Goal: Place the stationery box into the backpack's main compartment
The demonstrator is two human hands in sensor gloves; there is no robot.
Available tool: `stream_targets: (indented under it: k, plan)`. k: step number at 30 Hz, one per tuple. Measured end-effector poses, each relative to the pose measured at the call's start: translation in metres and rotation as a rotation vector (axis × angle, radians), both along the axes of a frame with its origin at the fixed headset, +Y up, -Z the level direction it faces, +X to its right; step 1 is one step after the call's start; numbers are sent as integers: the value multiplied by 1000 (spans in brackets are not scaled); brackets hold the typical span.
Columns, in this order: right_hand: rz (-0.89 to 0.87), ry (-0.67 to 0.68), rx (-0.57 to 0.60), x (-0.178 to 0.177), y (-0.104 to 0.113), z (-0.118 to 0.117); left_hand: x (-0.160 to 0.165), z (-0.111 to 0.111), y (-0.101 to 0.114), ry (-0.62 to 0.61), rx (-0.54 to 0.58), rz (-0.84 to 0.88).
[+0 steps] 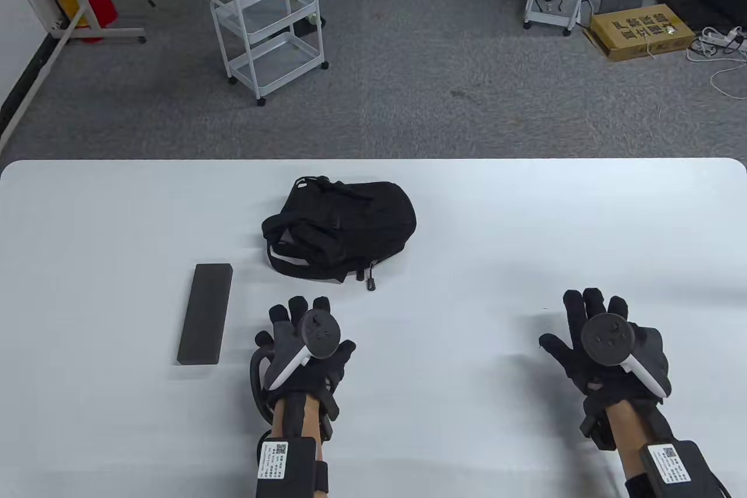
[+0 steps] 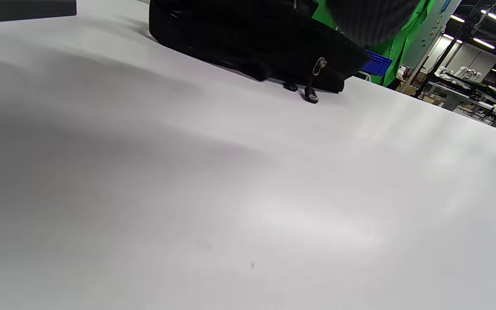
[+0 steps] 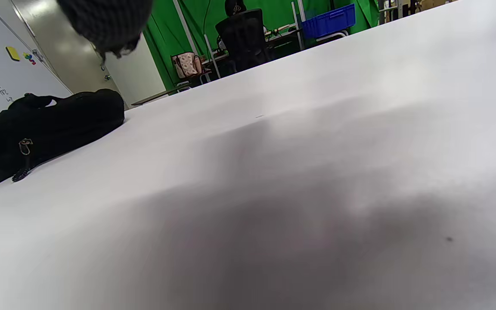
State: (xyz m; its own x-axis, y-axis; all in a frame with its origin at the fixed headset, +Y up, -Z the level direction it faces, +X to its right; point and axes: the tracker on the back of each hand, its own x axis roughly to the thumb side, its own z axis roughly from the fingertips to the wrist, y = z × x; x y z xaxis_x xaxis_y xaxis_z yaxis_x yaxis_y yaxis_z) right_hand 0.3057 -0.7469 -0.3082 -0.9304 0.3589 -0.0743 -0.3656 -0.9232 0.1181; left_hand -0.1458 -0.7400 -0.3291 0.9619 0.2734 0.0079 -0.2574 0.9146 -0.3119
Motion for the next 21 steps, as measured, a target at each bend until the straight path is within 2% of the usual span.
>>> stream_targets:
  k: [21]
  plan:
    - [17, 1, -15, -2, -1, -1, -1, -4, -1, 20, 26, 8]
